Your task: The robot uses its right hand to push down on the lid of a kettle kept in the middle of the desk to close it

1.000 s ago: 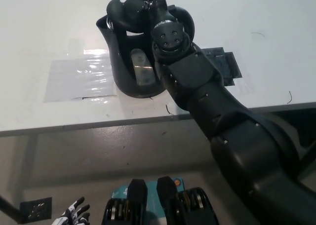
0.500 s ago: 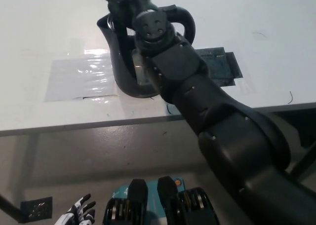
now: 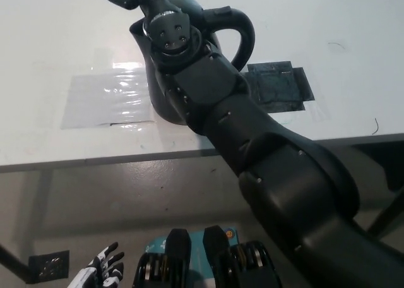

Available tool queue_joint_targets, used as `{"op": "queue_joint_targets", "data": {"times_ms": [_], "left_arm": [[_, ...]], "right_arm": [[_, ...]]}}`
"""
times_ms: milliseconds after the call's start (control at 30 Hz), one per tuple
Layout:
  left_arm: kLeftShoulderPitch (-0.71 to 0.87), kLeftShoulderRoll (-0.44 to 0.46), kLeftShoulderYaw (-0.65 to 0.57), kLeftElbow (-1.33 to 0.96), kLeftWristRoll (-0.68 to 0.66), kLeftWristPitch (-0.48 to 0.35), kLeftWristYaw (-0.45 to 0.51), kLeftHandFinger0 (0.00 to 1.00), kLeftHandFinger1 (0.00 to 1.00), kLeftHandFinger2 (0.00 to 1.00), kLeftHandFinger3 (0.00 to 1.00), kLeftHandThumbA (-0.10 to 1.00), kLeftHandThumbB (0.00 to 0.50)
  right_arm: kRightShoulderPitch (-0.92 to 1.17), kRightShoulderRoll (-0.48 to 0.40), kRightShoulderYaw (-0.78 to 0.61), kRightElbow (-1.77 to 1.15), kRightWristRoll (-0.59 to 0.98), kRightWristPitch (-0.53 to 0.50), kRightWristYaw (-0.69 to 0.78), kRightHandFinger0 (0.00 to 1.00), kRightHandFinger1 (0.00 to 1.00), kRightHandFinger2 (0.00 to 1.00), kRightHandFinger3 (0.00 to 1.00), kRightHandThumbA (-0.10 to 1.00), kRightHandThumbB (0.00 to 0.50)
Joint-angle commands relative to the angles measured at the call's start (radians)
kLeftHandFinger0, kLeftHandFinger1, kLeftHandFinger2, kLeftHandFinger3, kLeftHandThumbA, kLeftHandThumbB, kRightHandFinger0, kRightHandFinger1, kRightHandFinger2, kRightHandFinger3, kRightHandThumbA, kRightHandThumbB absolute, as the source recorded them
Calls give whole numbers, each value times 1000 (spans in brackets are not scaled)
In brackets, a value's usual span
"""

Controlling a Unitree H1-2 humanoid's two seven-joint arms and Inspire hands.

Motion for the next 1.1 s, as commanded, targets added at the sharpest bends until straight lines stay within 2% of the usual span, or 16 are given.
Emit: {"op": "queue_joint_targets", "data": {"times_ms": [0,33,67,133,200,233,267,300,400,533,800,867,900,933,1000,1067], "left_arm": [[11,20,6,-36,3,-10,-22,1000,1000,1000,1000,469,0],[10,19,9,-36,-3,-8,-22,1000,1000,1000,1000,467,0],[9,18,10,-36,-5,-7,-22,1000,1000,1000,1000,466,0],[4,18,13,-37,-16,1,-28,1000,1000,1000,1000,449,0],[3,22,18,-39,-23,5,-30,1000,1000,1000,1000,451,0],[5,19,21,-43,-28,9,-30,1000,1000,1000,1000,452,0],[5,17,21,-45,-31,12,-29,1000,1000,1000,1000,451,0],[7,15,17,-48,-21,11,-24,1000,1000,1000,1000,446,0],[6,15,18,-45,-28,8,-31,1000,1000,1000,1000,448,0],[7,14,17,-46,-24,9,-28,1000,1000,1000,1000,465,0],[-2,6,25,-45,-31,13,-23,1000,1000,1000,1000,465,0],[6,8,28,-41,-33,3,-28,1000,1000,1000,1000,473,0],[10,7,31,-41,-37,2,-29,1000,1000,1000,1000,474,0],[10,5,33,-42,-39,6,-27,1000,1000,1000,1000,472,0],[14,7,34,-48,-36,9,-25,1000,1000,1000,1000,472,0],[25,10,37,-59,-34,9,-22,1000,1000,1000,1000,483,0]], "right_arm": [[-1,-27,8,1,-20,-56,13,856,920,1000,1000,223,48],[4,-35,10,3,-22,-59,15,699,707,784,1000,221,54],[7,-38,12,3,-23,-61,16,571,620,731,1000,214,50],[31,-64,5,13,-18,-81,17,559,634,805,1000,212,75],[38,-64,-4,16,-12,-90,7,575,666,833,1000,216,85],[51,-61,-9,14,-7,-98,5,610,729,925,1000,213,78],[70,-58,-20,8,5,-100,13,684,805,983,1000,210,68],[120,-49,-42,1,29,-109,35,829,900,1000,1000,212,53],[166,-45,-36,5,11,-138,36,845,905,1000,1000,199,35],[201,-37,-26,19,-5,-140,8,806,866,1000,1000,210,70],[191,-41,-22,22,-21,-127,6,860,875,980,1000,232,69],[193,-39,-19,20,-26,-128,0,839,857,945,1000,236,65],[194,-37,-21,15,-24,-136,5,864,907,1000,1000,256,68],[193,-39,-19,5,-25,-145,14,987,1000,1000,1000,293,65],[184,-40,-28,-30,-15,-188,24,969,1000,1000,1000,348,92],[192,-39,-11,-111,-34,-257,23,928,994,1000,1000,385,71]]}}
